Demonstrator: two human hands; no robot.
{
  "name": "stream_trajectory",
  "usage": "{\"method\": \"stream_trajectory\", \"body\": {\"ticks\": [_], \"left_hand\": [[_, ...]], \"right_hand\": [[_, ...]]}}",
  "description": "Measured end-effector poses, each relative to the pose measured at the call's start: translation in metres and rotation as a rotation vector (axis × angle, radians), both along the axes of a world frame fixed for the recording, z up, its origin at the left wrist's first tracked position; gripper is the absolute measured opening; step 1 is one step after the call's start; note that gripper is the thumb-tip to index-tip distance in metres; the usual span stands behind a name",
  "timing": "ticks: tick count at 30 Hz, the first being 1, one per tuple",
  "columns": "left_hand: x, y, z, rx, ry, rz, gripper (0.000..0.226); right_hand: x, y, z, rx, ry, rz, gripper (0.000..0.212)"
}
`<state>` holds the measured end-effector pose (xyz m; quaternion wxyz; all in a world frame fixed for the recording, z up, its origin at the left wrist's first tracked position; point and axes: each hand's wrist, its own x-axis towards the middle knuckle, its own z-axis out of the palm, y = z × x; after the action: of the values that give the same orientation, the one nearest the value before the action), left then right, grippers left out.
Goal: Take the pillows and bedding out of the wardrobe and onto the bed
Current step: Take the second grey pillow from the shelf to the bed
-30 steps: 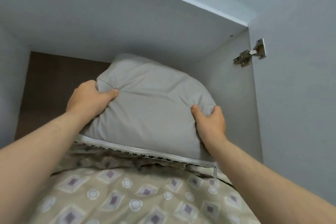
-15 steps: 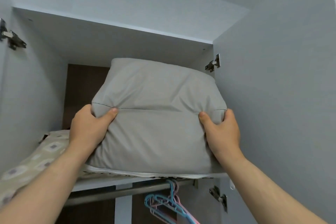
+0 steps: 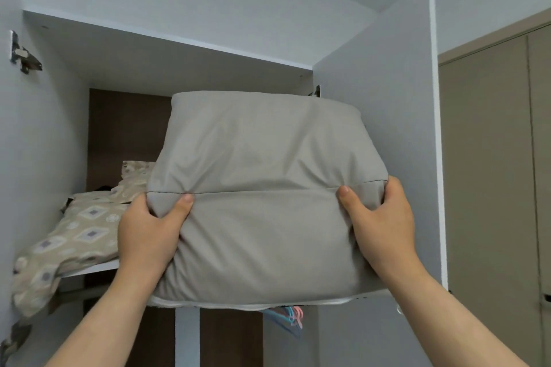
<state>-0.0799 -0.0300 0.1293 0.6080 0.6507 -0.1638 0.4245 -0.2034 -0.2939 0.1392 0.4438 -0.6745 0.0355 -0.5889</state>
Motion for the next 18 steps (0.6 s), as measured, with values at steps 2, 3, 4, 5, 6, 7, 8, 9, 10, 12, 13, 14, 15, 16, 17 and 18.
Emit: {"method": "stream_trajectory", "body": {"ticks": [2, 3, 4, 5, 6, 7, 8, 9, 10, 12, 13, 14, 15, 16, 17, 18], "left_hand": [[-0.007, -0.005, -0.003, 0.007, 0.003, -0.059, 0.035], [-0.01, -0.007, -0.004, 0.009, 0.007, -0.095, 0.036], [-0.011, -0.009, -0.004, 0.005, 0.013, -0.136, 0.036], [-0.012, -0.012, -0.005, 0.001, 0.016, -0.162, 0.035], [-0.015, -0.014, -0.007, -0.001, 0.014, -0.182, 0.032], [-0.016, -0.018, -0.01, -0.012, 0.007, -0.21, 0.029], [-0.021, -0.023, -0.014, -0.017, 0.005, -0.245, 0.027], [-0.025, -0.029, -0.019, -0.025, 0.008, -0.281, 0.026], [-0.029, -0.034, -0.023, -0.03, 0.012, -0.316, 0.027], [-0.041, -0.05, -0.036, -0.042, 0.043, -0.402, 0.031], [-0.049, -0.06, -0.043, -0.048, 0.056, -0.445, 0.032], [-0.06, -0.07, -0.048, -0.06, 0.074, -0.486, 0.033], [-0.073, -0.082, -0.051, -0.079, 0.086, -0.526, 0.033], [-0.09, -0.094, -0.053, -0.098, 0.087, -0.567, 0.031], [-0.107, -0.108, -0.054, -0.115, 0.08, -0.594, 0.031], [-0.123, -0.119, -0.054, -0.125, 0.067, -0.624, 0.033]], "right_hand": [[-0.02, 0.001, -0.007, 0.017, 0.007, -0.03, 0.026], [-0.028, 0.004, -0.01, 0.031, 0.012, -0.055, 0.025], [-0.037, 0.005, -0.012, 0.042, 0.015, -0.088, 0.025], [-0.045, 0.006, -0.015, 0.054, 0.013, -0.102, 0.024], [-0.053, 0.008, -0.017, 0.068, 0.014, -0.111, 0.024], [-0.059, 0.009, -0.019, 0.074, 0.014, -0.134, 0.024], [-0.068, 0.009, -0.022, 0.076, 0.018, -0.164, 0.024], [-0.079, 0.009, -0.025, 0.073, 0.028, -0.192, 0.024], [-0.09, 0.01, -0.027, 0.069, 0.039, -0.217, 0.024], [-0.12, 0.009, -0.034, 0.057, 0.057, -0.287, 0.024], [-0.138, 0.008, -0.037, 0.052, 0.061, -0.323, 0.024], [-0.157, 0.006, -0.04, 0.046, 0.065, -0.363, 0.024], [-0.178, 0.004, -0.042, 0.044, 0.062, -0.409, 0.024], [-0.2, 0.001, -0.045, 0.048, 0.054, -0.457, 0.024], [-0.223, -0.002, -0.047, 0.051, 0.049, -0.504, 0.023], [-0.241, -0.005, -0.049, 0.053, 0.047, -0.547, 0.023]]}}
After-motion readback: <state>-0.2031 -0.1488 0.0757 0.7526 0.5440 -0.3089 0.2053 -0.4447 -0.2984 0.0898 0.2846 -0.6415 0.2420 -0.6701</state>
